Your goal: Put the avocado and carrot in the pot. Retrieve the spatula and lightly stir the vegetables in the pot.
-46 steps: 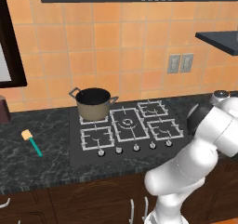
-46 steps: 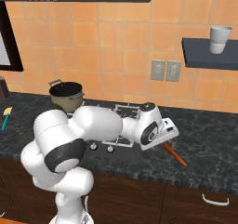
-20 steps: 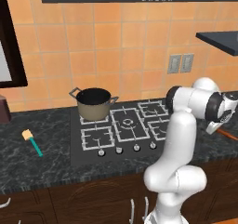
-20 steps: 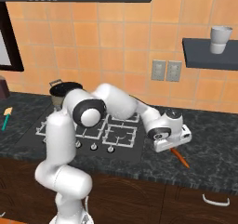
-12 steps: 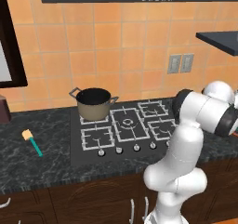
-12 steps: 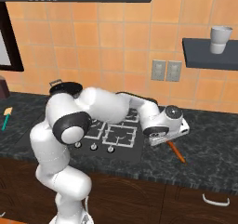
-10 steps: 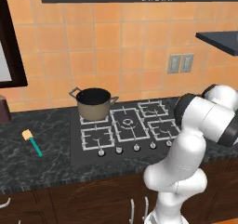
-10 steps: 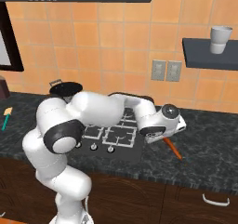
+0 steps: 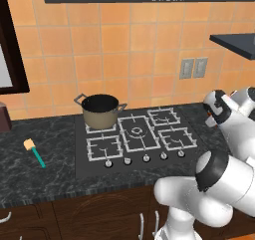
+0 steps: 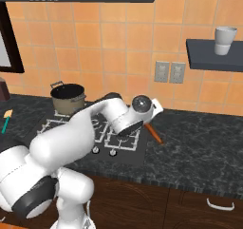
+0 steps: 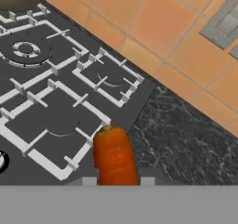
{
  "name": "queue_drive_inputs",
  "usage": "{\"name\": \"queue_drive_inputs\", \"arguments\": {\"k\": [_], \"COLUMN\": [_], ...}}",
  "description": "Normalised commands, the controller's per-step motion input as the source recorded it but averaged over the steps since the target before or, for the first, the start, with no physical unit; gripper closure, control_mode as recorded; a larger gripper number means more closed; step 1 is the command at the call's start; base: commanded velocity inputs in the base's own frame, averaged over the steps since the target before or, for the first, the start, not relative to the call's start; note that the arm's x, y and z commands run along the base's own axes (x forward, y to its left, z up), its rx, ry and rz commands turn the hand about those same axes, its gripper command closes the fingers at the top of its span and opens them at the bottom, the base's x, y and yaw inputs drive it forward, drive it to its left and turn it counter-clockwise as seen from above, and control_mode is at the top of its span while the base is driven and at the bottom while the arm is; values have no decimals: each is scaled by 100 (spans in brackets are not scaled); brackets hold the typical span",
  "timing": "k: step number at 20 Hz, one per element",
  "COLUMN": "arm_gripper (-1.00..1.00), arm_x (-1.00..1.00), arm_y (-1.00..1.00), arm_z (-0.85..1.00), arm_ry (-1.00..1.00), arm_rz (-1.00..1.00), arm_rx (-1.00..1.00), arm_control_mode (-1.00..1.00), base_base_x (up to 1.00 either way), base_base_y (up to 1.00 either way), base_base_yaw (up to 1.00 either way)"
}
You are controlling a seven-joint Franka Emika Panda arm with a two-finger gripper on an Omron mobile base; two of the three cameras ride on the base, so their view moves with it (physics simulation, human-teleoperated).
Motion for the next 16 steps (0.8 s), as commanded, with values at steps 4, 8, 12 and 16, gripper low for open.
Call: {"name": "queue_drive_inputs", "arguments": {"k": [4, 8, 12, 16], "arm_gripper": [100, 100, 100, 100], "arm_x": [26, 13, 4, 18], "arm_y": [100, 100, 89, 90], "arm_z": [91, 74, 59, 21], "arm_ry": [-1, -1, 0, 0], "arm_rz": [5, 9, 11, 12], "arm_rx": [3, 13, 24, 31], "arm_control_mode": [-100, -100, -100, -100], "base_base_x": [0, 0, 0, 0], "base_base_y": [0, 0, 0, 0], "base_base_yaw": [0, 0, 0, 0]}}
